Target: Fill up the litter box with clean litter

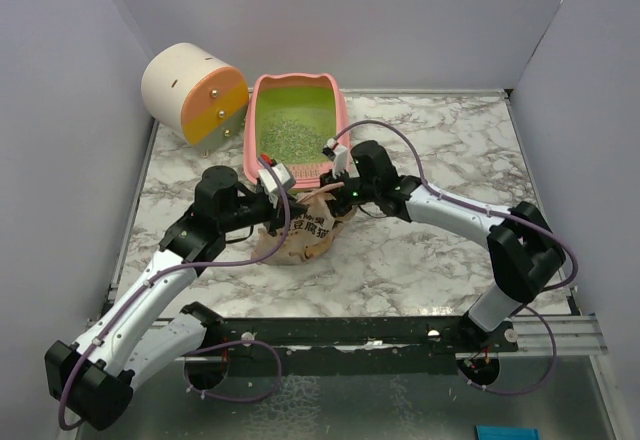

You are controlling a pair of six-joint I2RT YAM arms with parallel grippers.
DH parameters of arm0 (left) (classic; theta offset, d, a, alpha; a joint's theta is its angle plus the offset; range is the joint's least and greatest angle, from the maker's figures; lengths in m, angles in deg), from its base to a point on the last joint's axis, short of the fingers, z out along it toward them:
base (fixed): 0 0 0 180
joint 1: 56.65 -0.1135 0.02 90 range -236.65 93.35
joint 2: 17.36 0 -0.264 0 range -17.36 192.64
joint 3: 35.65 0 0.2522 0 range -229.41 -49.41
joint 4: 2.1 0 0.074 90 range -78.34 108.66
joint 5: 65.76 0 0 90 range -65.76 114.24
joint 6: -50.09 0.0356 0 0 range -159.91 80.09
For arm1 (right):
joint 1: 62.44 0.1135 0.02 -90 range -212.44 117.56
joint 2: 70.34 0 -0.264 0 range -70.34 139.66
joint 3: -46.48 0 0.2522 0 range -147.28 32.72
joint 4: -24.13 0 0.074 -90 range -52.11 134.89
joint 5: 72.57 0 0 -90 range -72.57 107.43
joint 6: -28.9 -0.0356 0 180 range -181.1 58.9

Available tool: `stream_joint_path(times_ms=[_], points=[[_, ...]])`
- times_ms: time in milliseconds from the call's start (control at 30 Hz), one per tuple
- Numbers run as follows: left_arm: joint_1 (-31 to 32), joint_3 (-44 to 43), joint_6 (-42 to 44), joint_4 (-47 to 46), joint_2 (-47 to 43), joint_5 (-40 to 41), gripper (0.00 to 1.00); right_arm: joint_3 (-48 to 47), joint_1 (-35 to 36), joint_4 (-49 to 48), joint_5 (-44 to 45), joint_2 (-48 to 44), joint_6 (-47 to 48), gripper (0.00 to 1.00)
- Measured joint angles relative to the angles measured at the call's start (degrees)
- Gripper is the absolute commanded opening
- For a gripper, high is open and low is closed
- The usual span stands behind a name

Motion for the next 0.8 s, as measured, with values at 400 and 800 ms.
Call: stream_joint_path(times_ms=[400,800], points=[[0.66,-0.20,-0.02,-0.98,0.74,1.64,0.00,9.51,-4.59,-16.90,-11.39,1.14,-11.19,0.01],[0.74,-1.03,0.55,0.81,0.28,3.85,0.00,12.72,-7.06,-24.70,-16.46,1.64,-22.60,0.01]])
